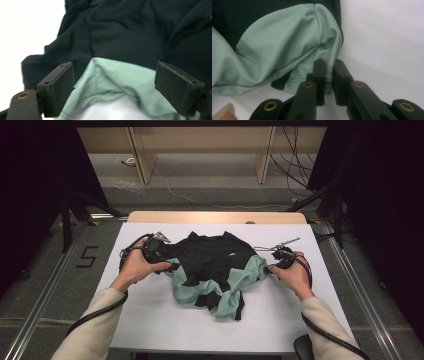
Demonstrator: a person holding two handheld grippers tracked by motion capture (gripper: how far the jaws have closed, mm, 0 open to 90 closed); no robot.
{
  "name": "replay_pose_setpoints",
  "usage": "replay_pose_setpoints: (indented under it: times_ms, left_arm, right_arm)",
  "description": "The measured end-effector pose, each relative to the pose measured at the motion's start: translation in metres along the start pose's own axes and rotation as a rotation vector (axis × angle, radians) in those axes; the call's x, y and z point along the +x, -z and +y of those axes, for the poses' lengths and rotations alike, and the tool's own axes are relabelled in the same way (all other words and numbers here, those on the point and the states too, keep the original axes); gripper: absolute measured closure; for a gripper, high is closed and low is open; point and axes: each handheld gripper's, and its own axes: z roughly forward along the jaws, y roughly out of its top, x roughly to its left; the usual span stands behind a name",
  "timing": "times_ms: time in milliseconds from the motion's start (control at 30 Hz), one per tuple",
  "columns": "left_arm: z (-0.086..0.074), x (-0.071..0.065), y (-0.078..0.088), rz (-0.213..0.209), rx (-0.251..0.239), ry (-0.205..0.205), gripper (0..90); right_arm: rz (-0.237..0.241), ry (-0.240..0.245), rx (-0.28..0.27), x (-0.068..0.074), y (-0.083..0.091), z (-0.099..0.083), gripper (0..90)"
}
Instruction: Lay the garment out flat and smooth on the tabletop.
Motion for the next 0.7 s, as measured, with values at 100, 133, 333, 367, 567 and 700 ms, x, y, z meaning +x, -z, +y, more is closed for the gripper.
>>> replay_pose_setpoints:
  times_ms: [100,133,333,367,567,700]
  left_arm:
    - [0.001,-0.008,0.002,-0.008,0.0,-0.02,16.6]
    - [0.001,-0.011,0.002,-0.017,-0.003,-0.03,16.9]
    - [0.009,-0.035,0.003,-0.092,0.001,-0.086,22.1]
    - [0.011,-0.039,0.005,-0.103,0.003,-0.105,22.5]
    - [0.021,-0.06,0.016,-0.162,-0.009,-0.17,27.8]
    - [0.023,-0.076,0.015,-0.21,-0.002,-0.182,30.0]
  right_arm:
    - [-0.038,0.021,0.004,-0.003,0.004,0.003,82.9]
    - [-0.053,0.017,-0.01,-0.005,0.007,0.005,83.0]
    - [-0.18,0.03,-0.054,-0.017,0.015,0.019,82.1]
    - [-0.194,0.039,-0.039,-0.018,0.011,0.019,81.4]
    - [-0.284,0.099,-0.069,-0.006,0.016,0.016,67.4]
    - [-0.241,0.144,-0.133,0.018,0.04,0.012,65.5]
